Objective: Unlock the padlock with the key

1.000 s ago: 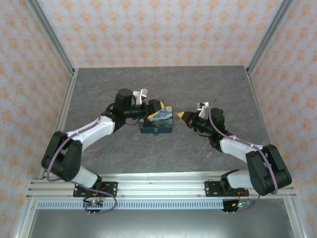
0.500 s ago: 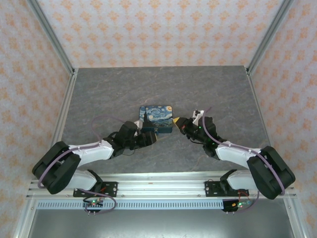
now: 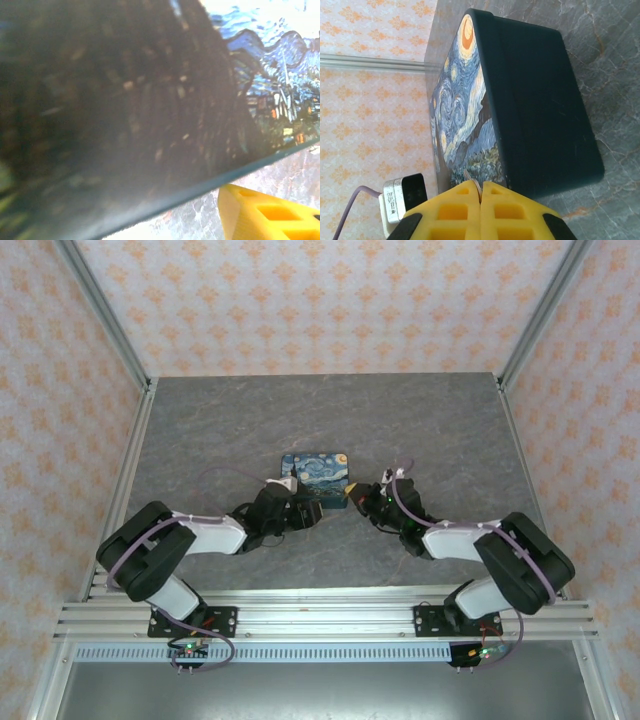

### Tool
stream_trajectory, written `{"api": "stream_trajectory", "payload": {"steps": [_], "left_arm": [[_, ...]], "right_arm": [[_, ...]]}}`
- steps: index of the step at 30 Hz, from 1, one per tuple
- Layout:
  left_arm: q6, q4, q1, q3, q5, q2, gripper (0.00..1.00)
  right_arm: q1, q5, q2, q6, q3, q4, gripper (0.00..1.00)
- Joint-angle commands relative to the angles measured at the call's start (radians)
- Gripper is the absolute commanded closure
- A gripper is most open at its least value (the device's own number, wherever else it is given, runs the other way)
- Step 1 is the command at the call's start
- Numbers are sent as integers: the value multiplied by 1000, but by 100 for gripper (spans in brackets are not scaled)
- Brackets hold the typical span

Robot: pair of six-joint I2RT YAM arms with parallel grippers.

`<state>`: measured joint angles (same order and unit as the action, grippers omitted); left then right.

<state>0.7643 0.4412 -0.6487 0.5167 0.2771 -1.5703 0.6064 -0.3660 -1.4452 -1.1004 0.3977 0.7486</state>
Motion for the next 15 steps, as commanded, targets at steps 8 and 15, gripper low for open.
{"api": "stream_trajectory", "payload": {"steps": [8,15], "left_arm": [[-186,78,-19,45,-149,-87,42],[-201,186,-26,61,-140,-138,45]], "right_arm": [[-10,38,-72,9,47,54,100],[-31,19,-110,7,58,55,100]]}}
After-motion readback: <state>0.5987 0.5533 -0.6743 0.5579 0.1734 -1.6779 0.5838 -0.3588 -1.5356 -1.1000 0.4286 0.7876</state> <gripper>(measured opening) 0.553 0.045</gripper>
